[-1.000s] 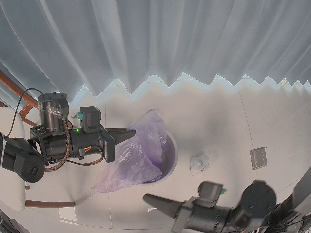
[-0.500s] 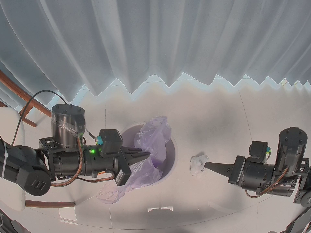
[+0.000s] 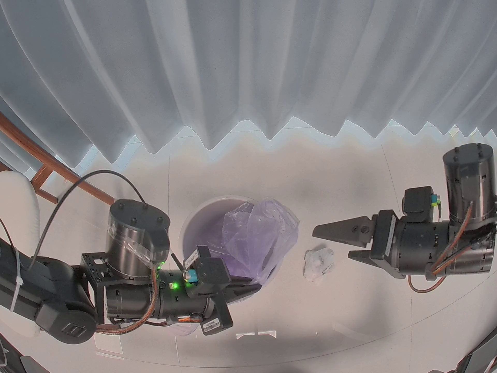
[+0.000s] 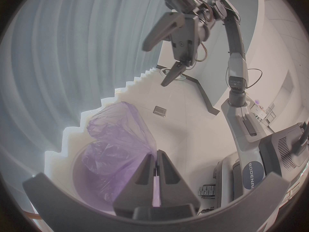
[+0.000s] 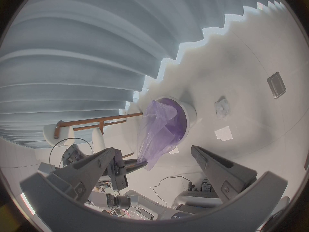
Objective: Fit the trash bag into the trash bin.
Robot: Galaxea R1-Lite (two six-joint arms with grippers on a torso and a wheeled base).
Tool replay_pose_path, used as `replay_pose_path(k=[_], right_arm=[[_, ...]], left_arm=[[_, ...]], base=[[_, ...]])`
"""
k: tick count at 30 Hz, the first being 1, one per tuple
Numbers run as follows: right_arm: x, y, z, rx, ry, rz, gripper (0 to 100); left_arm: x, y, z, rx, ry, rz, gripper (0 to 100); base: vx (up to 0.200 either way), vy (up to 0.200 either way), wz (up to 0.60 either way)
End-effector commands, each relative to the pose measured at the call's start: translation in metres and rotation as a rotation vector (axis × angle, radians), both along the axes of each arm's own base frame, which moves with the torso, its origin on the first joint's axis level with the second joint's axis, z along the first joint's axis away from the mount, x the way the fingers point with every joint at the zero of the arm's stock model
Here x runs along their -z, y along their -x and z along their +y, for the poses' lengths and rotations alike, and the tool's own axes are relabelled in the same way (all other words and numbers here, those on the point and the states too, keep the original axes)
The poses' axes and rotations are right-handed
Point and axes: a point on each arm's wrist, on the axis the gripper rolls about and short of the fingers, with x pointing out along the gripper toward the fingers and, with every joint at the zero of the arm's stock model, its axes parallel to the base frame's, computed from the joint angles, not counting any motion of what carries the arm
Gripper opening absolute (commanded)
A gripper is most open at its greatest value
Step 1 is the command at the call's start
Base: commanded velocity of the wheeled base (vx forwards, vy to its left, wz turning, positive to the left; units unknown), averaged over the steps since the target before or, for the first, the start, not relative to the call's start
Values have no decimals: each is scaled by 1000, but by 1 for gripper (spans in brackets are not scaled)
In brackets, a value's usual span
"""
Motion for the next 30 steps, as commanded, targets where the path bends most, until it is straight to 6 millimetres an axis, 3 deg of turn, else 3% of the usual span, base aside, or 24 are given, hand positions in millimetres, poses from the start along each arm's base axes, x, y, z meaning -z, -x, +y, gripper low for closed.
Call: replay_pose_path(k=[1, 8, 16, 30], right_arm=[[9, -17, 22, -4, 57, 61, 100], [30, -33, 37, 32, 137, 93, 100], [37, -54, 56, 61, 159, 95, 100], [52, -68, 64, 120, 213, 99, 100]], left_arm=[[6, 5, -3, 17, -23, 10, 0], [7, 3, -4, -4, -33, 6, 0], [7, 4, -3, -7, -31, 4, 0], [5, 0, -2, -26, -19, 7, 0]], base=[[0, 0, 0], [0, 0, 0], [0, 0, 0], [0, 0, 0]])
